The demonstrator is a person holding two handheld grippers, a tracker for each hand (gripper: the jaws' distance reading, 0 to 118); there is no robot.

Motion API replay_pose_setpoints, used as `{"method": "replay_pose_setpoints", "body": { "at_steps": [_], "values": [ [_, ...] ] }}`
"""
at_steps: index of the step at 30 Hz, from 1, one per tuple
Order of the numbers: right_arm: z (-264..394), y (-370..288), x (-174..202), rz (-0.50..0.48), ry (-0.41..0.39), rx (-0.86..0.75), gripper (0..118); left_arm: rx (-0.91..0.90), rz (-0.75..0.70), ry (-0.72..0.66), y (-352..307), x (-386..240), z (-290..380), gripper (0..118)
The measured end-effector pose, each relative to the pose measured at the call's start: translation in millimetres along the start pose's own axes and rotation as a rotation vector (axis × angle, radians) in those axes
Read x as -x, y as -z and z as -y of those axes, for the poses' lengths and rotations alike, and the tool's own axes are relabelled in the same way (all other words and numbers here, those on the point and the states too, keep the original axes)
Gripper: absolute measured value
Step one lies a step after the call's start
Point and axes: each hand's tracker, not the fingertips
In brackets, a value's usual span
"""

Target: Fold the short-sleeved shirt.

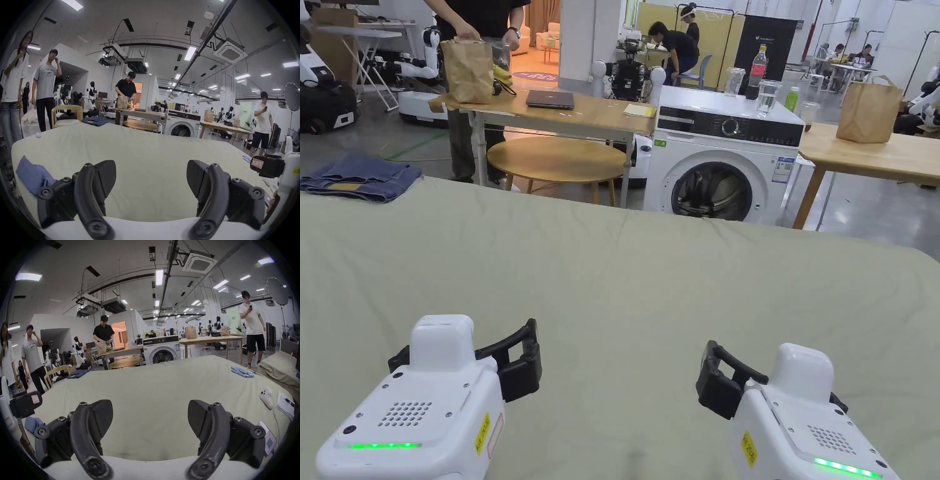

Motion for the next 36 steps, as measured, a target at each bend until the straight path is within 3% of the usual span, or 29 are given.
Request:
{"method": "replay_pose_setpoints", "body": {
  "at_steps": [10,13,18,23,36],
  "values": [
    [-3,6,-8,-0.044,0.082,0.053,97,0.007,-0.033,0.016,3,-3,7,91],
    [-1,8,-5,-0.037,0.056,0.054,97,-0.013,-0.05,0.056,3,-5,6,91],
    [-3,12,6,0.077,-0.017,0.065,97,0.0,-0.072,0.144,8,-9,1,91],
    [-4,13,7,0.059,-0.025,0.072,97,-0.004,-0.06,0.162,9,-10,-1,91],
    [-3,12,14,0.124,-0.151,-0.01,97,-0.032,-0.012,0.211,13,-9,0,91]
  ]
}}
